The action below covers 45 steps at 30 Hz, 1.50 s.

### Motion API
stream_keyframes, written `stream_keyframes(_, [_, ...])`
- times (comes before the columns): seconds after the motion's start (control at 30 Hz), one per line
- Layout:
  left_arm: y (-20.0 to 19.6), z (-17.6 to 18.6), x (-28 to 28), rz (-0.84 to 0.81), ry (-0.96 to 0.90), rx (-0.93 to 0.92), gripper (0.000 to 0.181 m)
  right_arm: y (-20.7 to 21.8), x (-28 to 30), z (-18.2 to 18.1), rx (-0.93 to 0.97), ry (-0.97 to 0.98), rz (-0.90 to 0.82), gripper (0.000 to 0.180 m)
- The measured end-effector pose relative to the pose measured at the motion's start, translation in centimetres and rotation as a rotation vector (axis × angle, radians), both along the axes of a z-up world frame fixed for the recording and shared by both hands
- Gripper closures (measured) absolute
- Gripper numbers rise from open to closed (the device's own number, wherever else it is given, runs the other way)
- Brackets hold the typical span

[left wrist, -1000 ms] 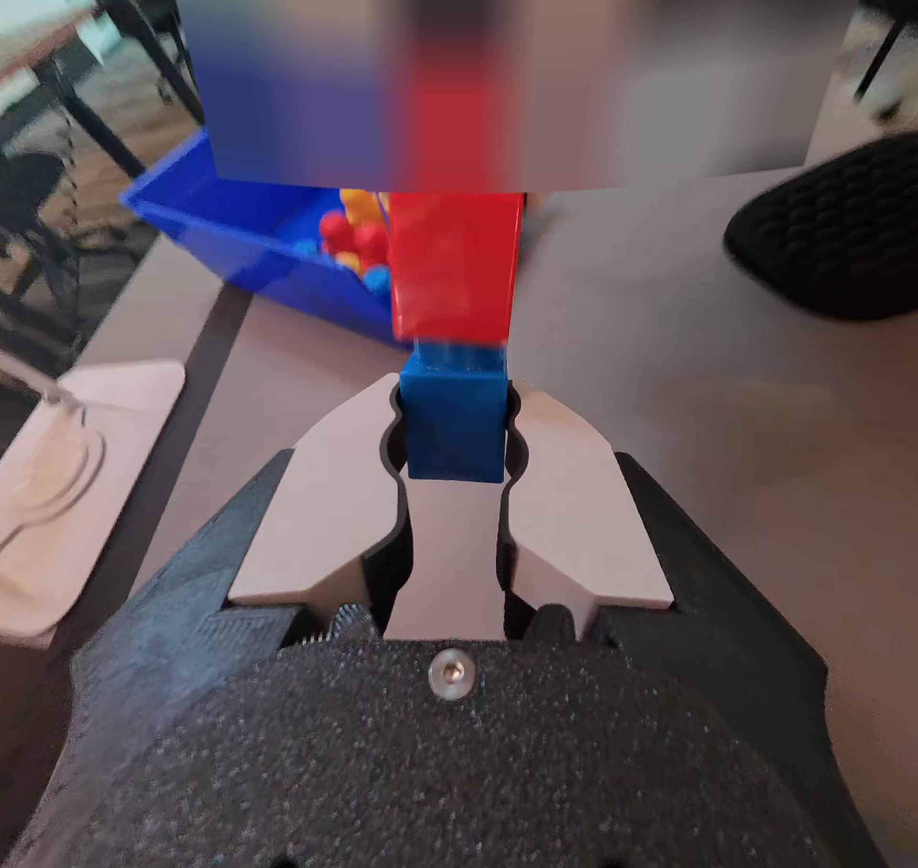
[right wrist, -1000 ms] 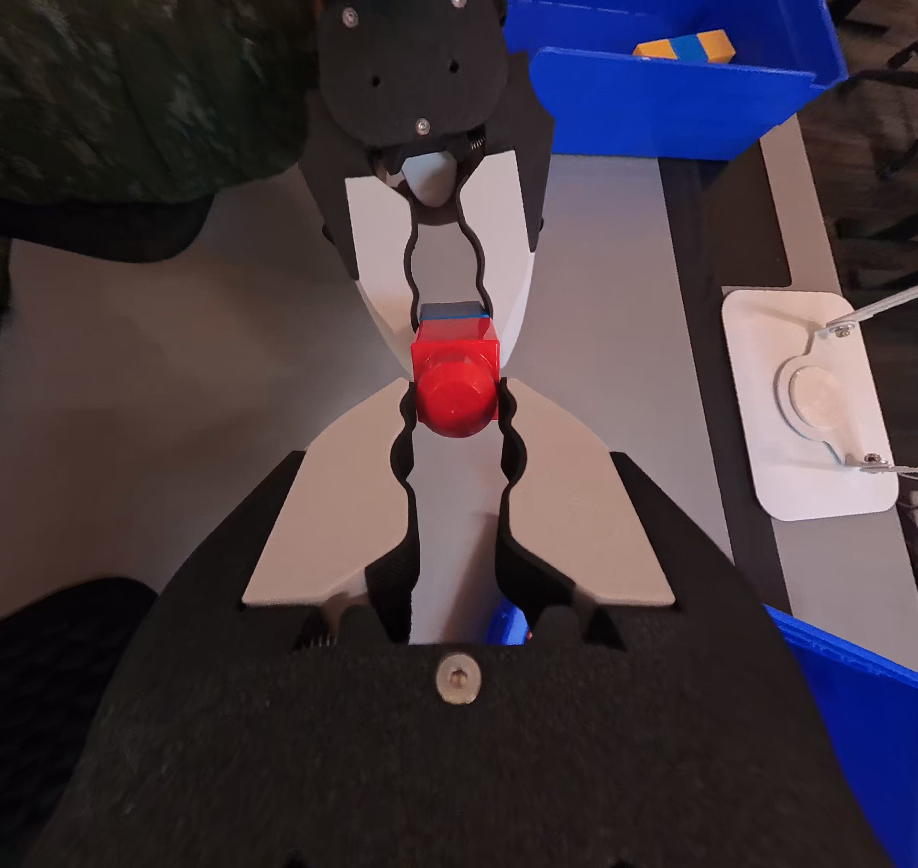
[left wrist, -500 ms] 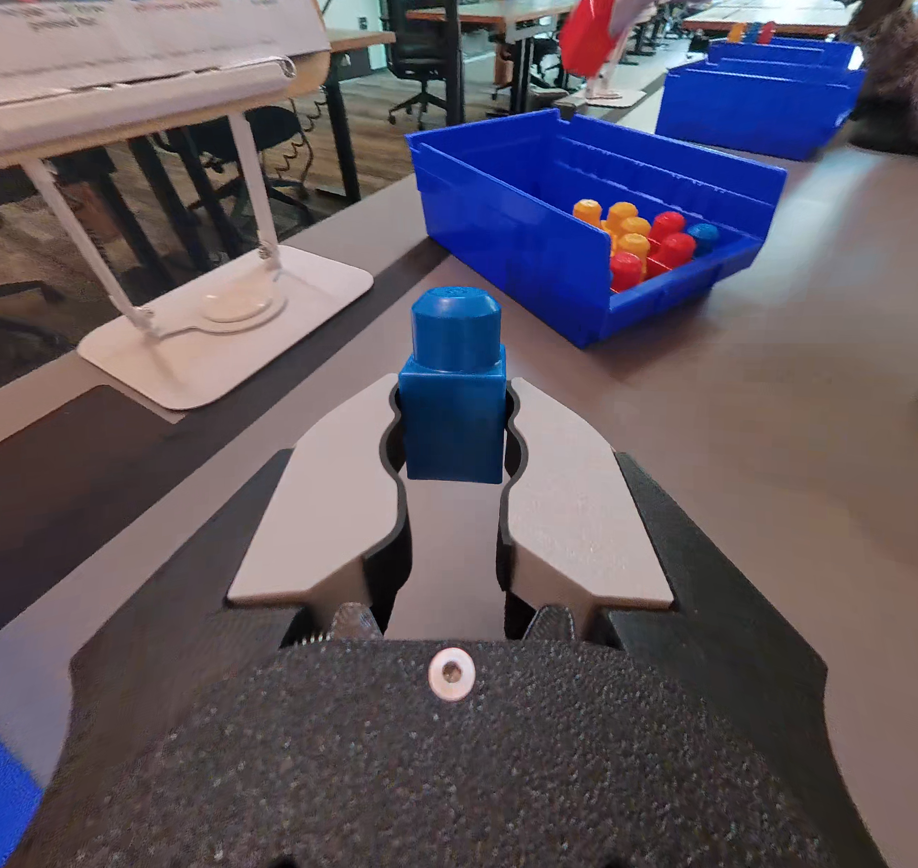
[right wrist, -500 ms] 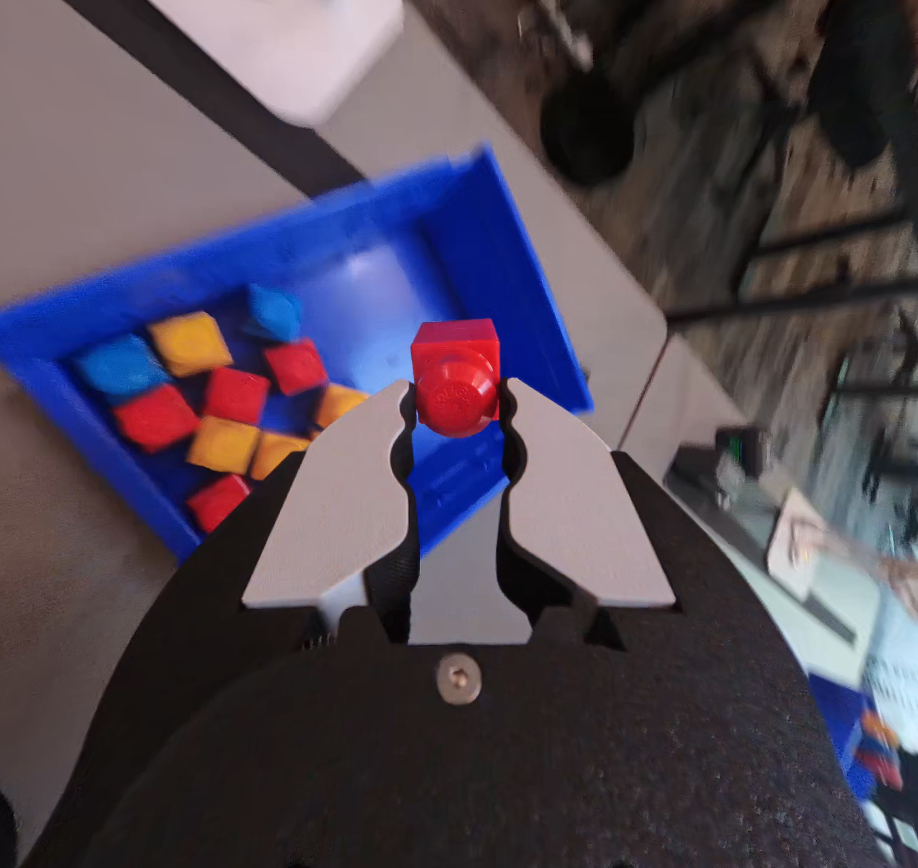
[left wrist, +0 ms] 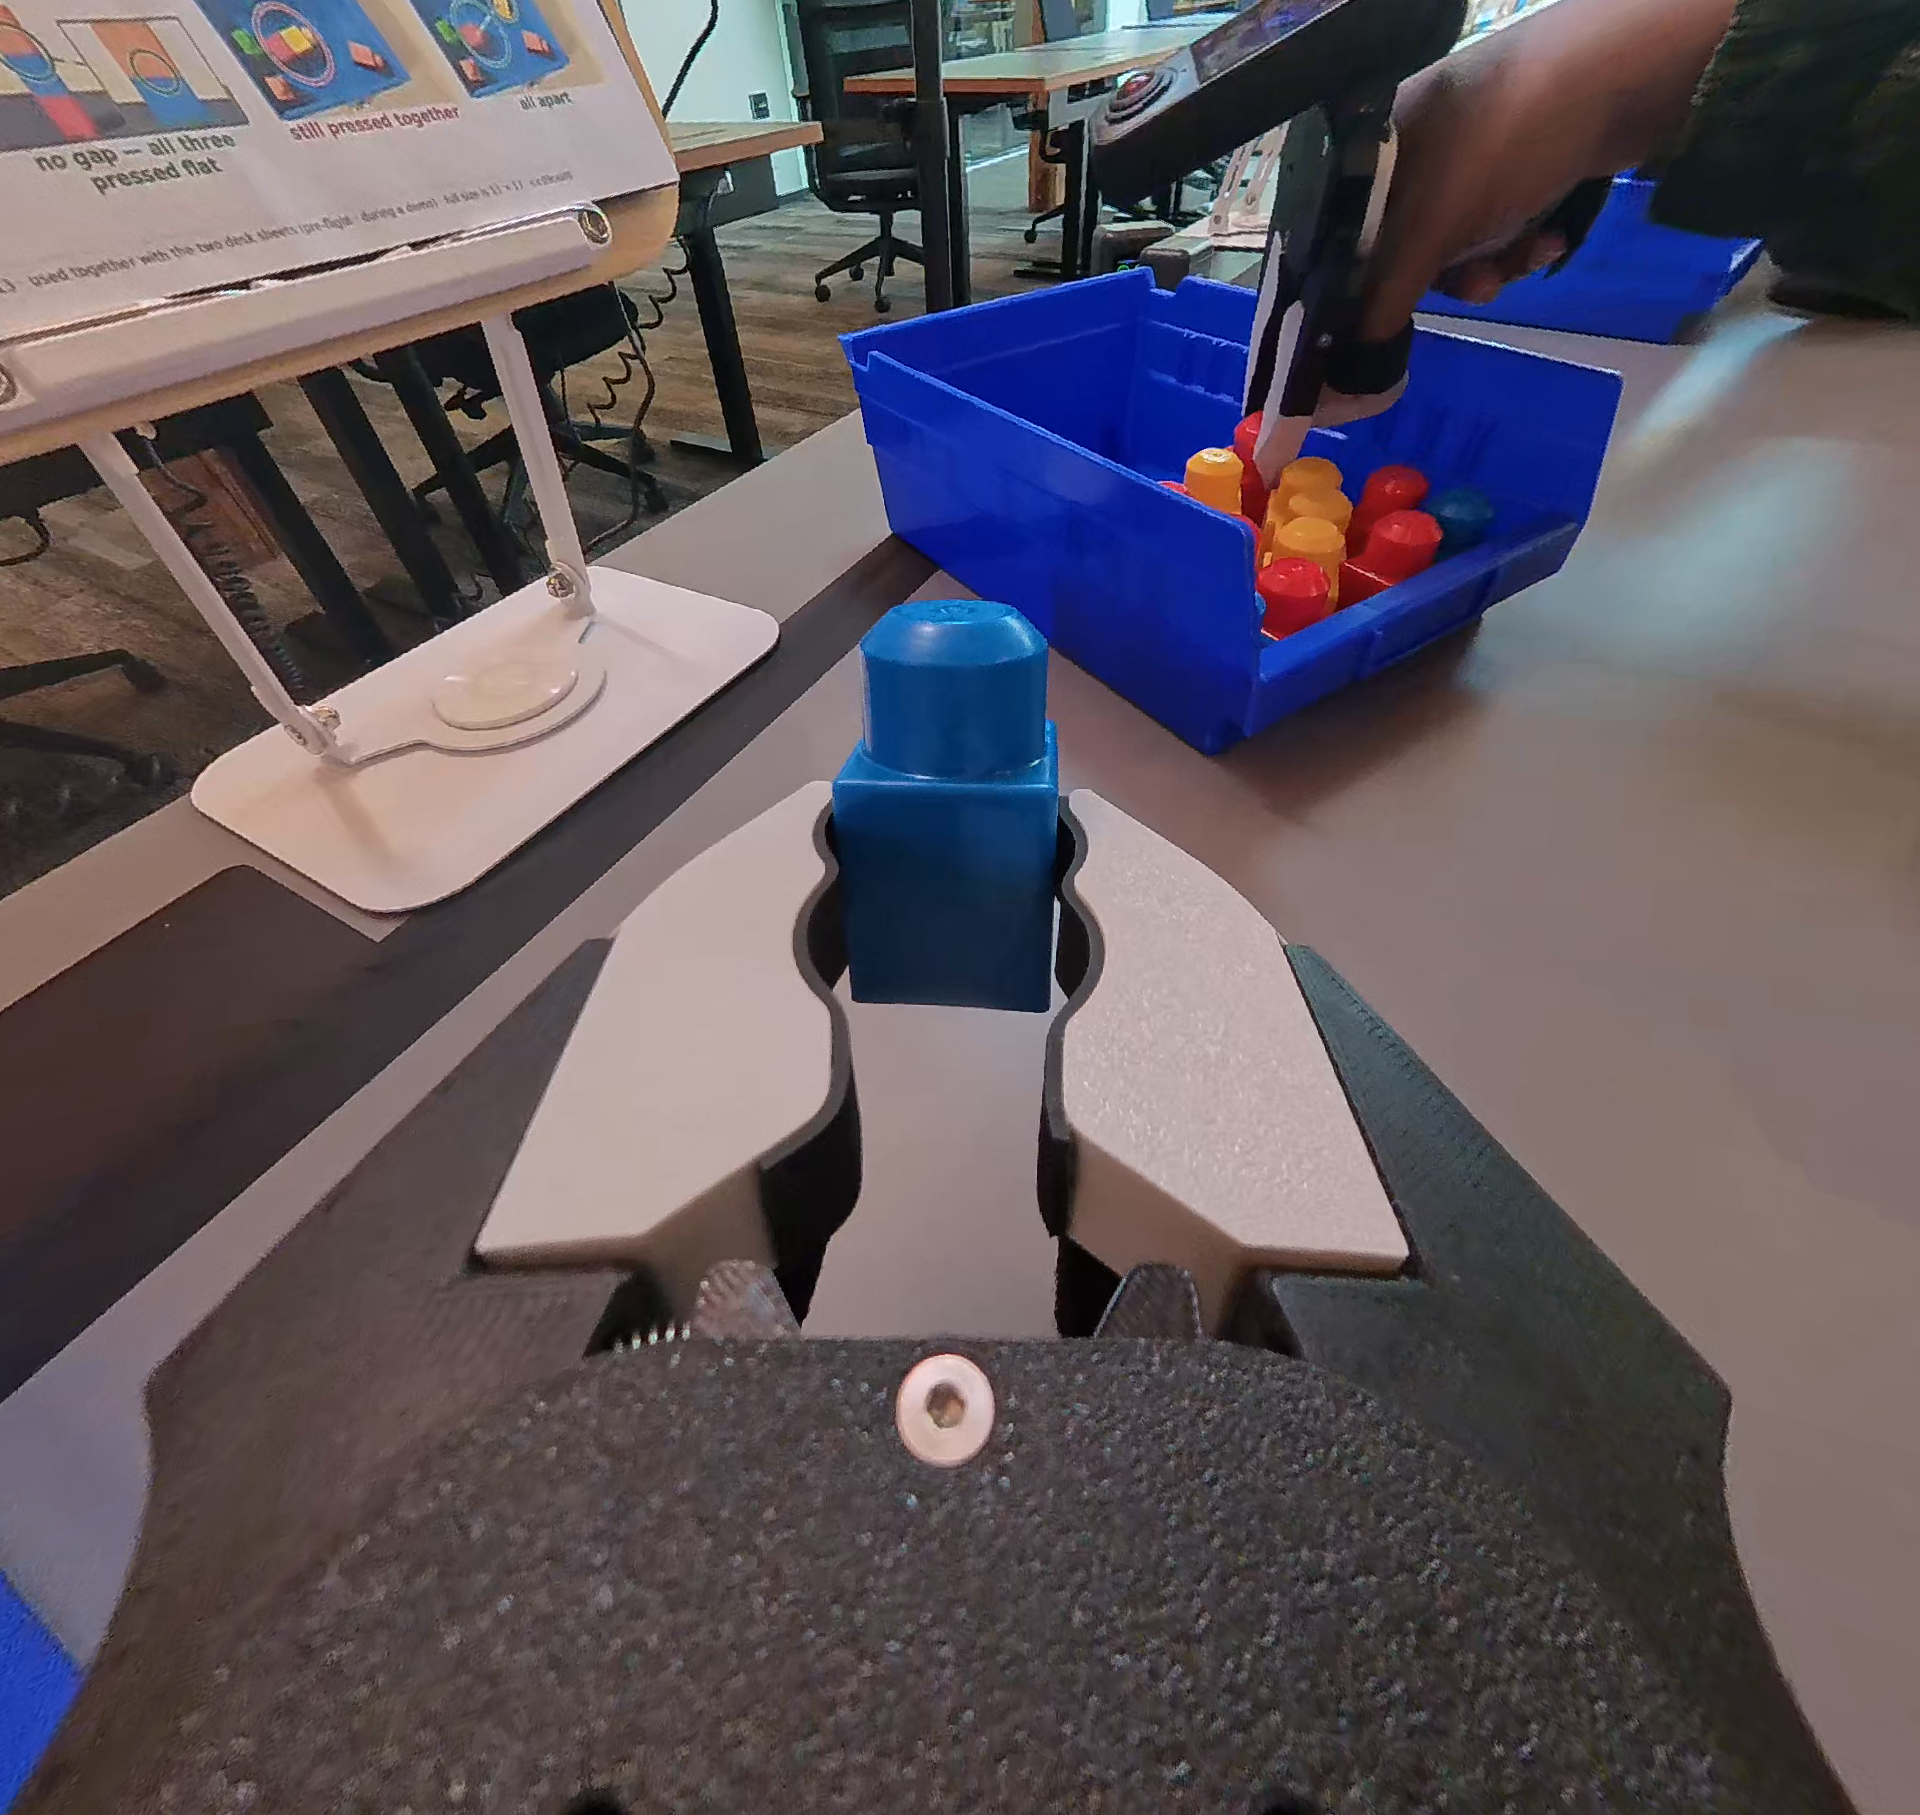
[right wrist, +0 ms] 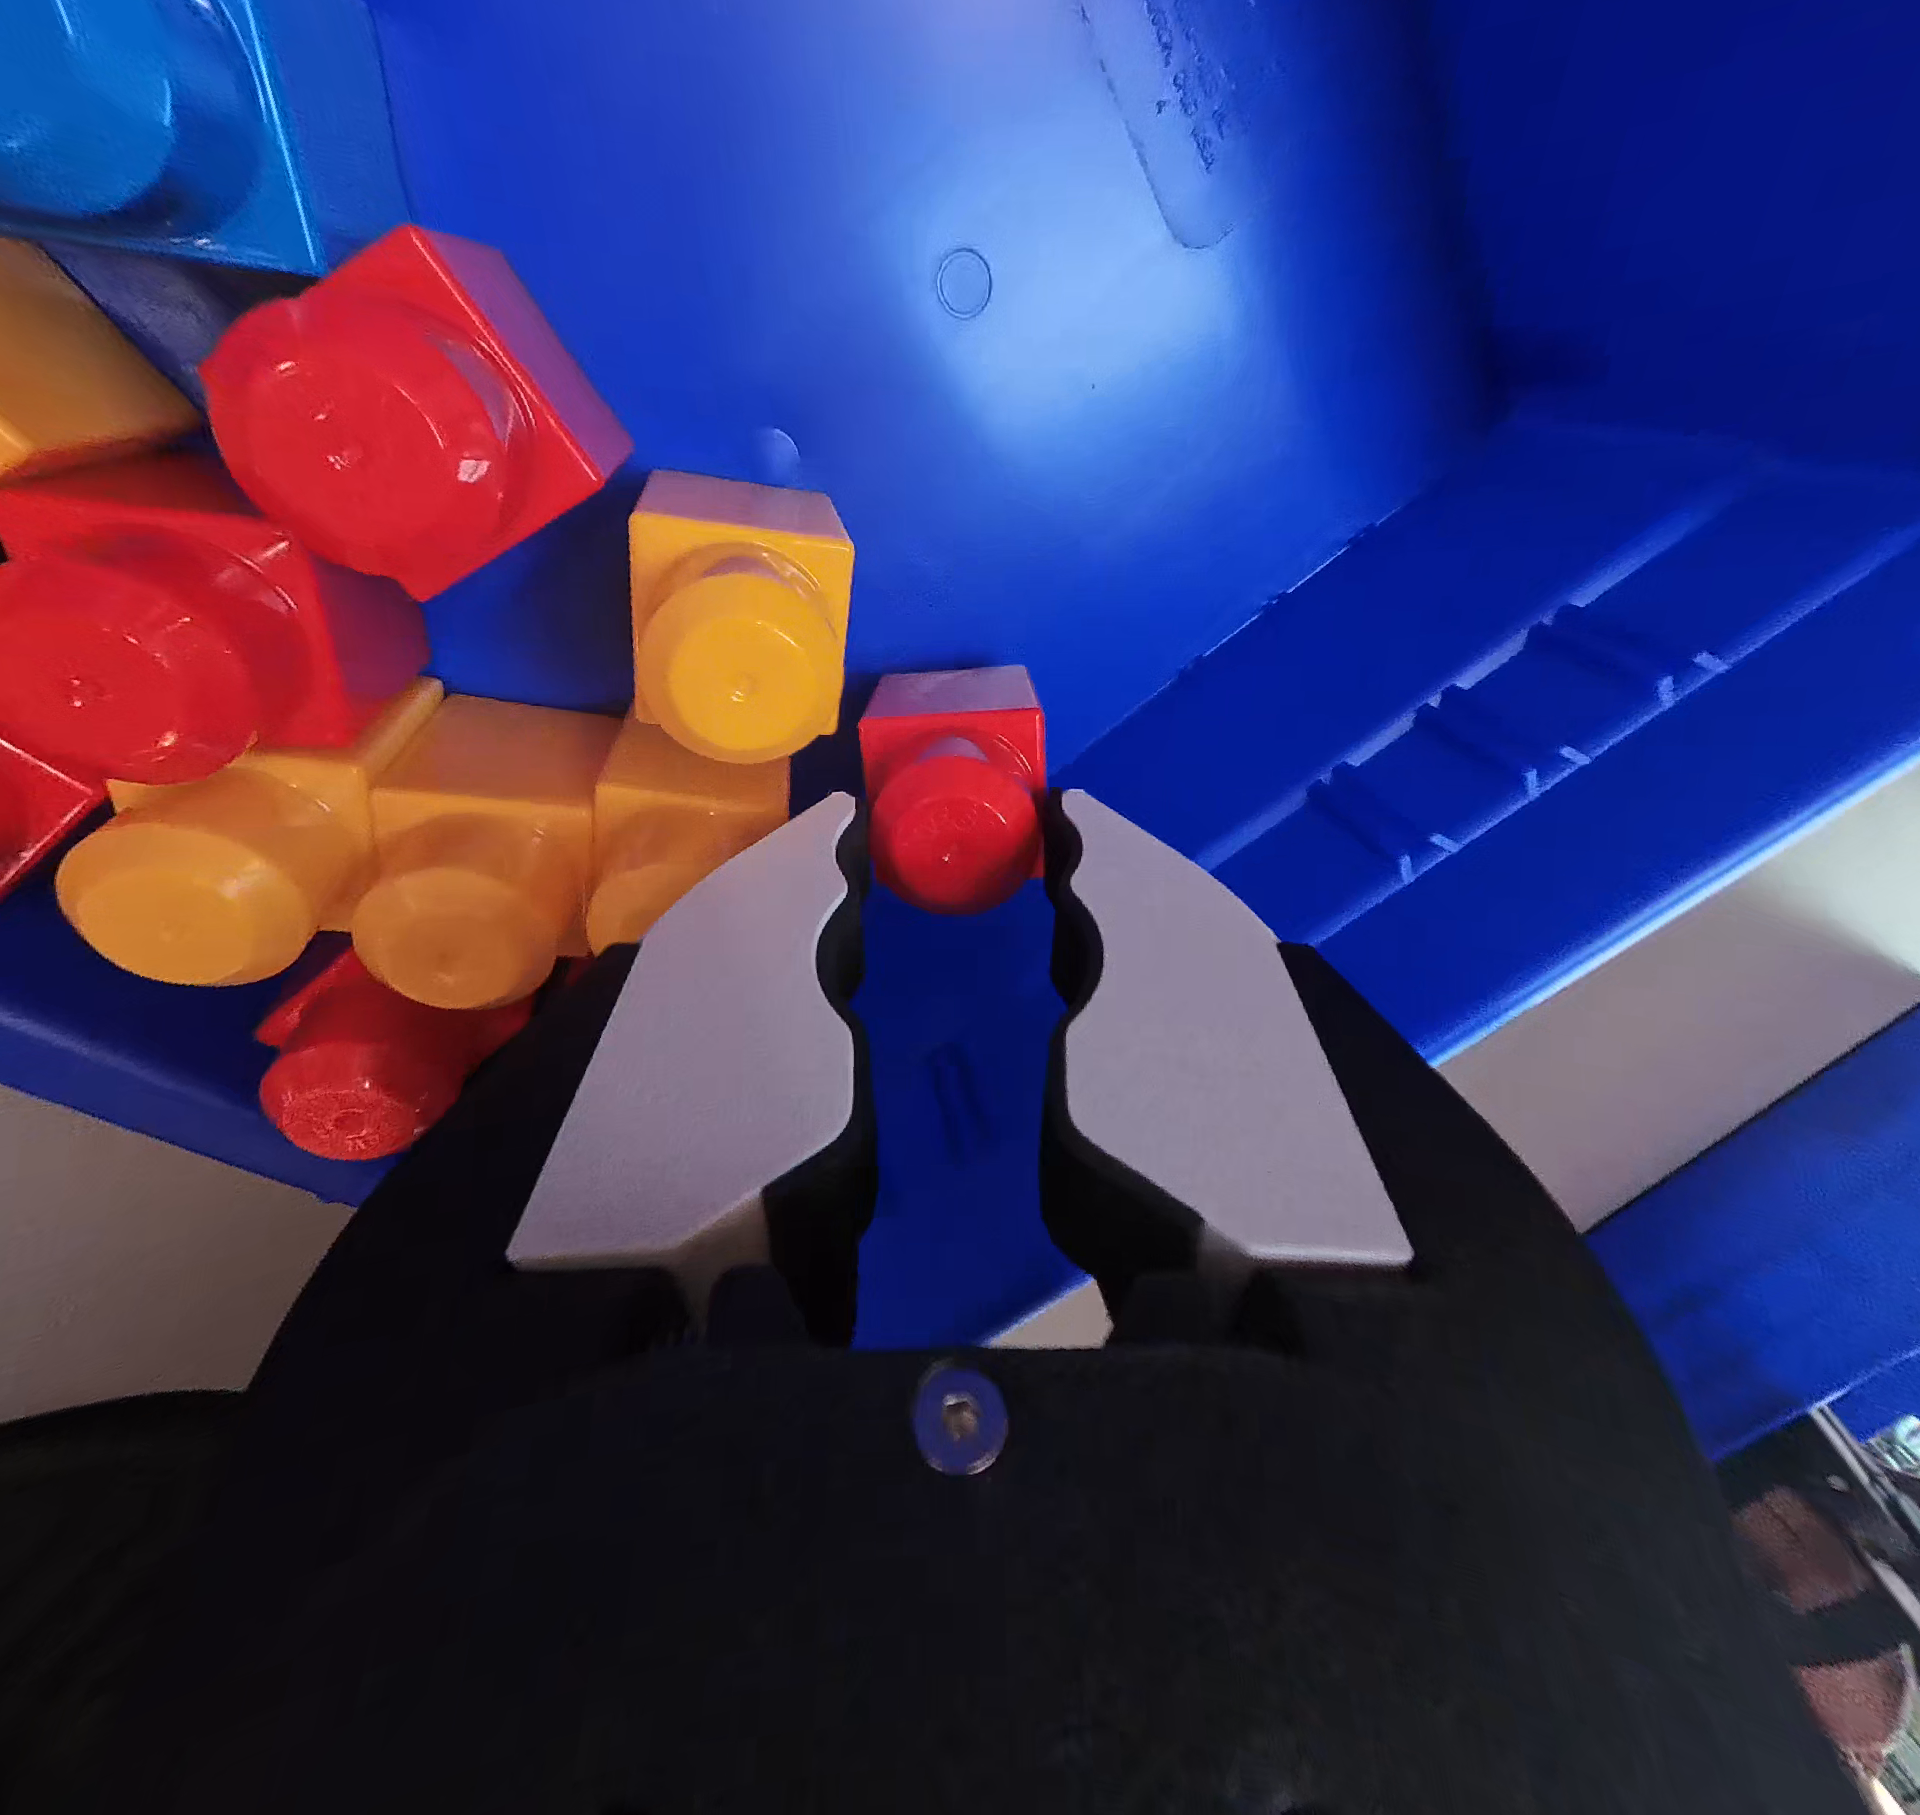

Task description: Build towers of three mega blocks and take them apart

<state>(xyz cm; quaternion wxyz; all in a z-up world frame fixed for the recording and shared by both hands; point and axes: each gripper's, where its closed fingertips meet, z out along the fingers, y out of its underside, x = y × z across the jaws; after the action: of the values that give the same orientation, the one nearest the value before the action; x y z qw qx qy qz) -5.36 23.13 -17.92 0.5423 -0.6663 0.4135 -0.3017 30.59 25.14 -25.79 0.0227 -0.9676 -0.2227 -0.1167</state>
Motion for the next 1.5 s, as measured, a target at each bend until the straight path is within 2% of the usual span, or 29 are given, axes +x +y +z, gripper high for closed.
stream_keyframes(0.1, [-0.2,0.3,0.1,-0.010,-0.013,0.000,0.145,0.0,-0.1,-0.1,-0.011,0.012,0.009,0.145])
stream_keyframes(0.2, [-0.4,0.4,0.4,-0.025,-0.012,0.003,0.144,0.5,0.0,0.4,0.020,0.018,0.036,0.131])
stream_keyframes(0.33, [-1.1,0.4,1.1,-0.062,-0.005,0.006,0.145,1.8,-1.0,2.9,0.127,0.050,0.109,0.129])
stream_keyframes(0.4, [-1.4,0.4,1.7,-0.084,0.008,0.011,0.145,2.7,-4.0,5.0,0.228,0.149,0.208,0.130])
stream_keyframes(0.47, [-2.0,0.2,2.5,-0.111,0.023,0.015,0.145,2.3,-9.3,7.3,0.308,0.308,0.395,0.130])
stream_keyframes(0.53, [-2.6,0.0,3.4,-0.142,0.051,0.024,0.144,0.1,-15.0,9.0,0.334,0.441,0.624,0.131])
stream_keyframes(0.63, [-3.6,-0.3,4.8,-0.186,0.093,0.042,0.144,-3.2,-21.1,9.8,0.321,0.506,0.826,0.133])
stream_keyframes(0.83, [-5.3,-0.9,7.0,-0.250,0.181,0.090,0.144,-7.4,-28.7,9.4,0.274,0.589,1.027,0.132])
stream_keyframes(0.93, [-5.9,-1.1,7.4,-0.277,0.195,0.088,0.144,-8.3,-29.9,8.5,0.246,0.573,1.078,0.146])
stream_keyframes(1.0, [-6.1,-1.0,7.5,-0.292,0.176,0.089,0.144,-8.5,-29.9,8.4,0.245,0.563,1.100,0.147])
stream_keyframes(1.13, [-4.4,-0.1,6.5,-0.203,0.126,0.094,0.142,-7.4,-28.9,10.5,0.301,0.599,1.062,0.147])
stream_keyframes(1.23, [-2.2,0.5,4.5,-0.091,0.047,0.061,0.161,-3.3,-26.0,13.4,0.461,0.539,0.939,0.147])
stream_keyframes(1.3, [-0.4,1.0,2.7,0.013,-0.017,0.018,0.180,0.7,-22.3,15.1,0.597,0.430,0.789,0.147])
stream_keyframes(1.37, [1.4,1.4,0.8,0.134,-0.069,-0.005,0.181,4.5,-17.2,15.8,0.697,0.284,0.584,0.147])
stream_keyframes(1.5, [3.7,2.7,-2.4,0.319,-0.174,-0.003,0.181,7.8,-8.6,12.4,0.639,0.125,0.281,0.147])
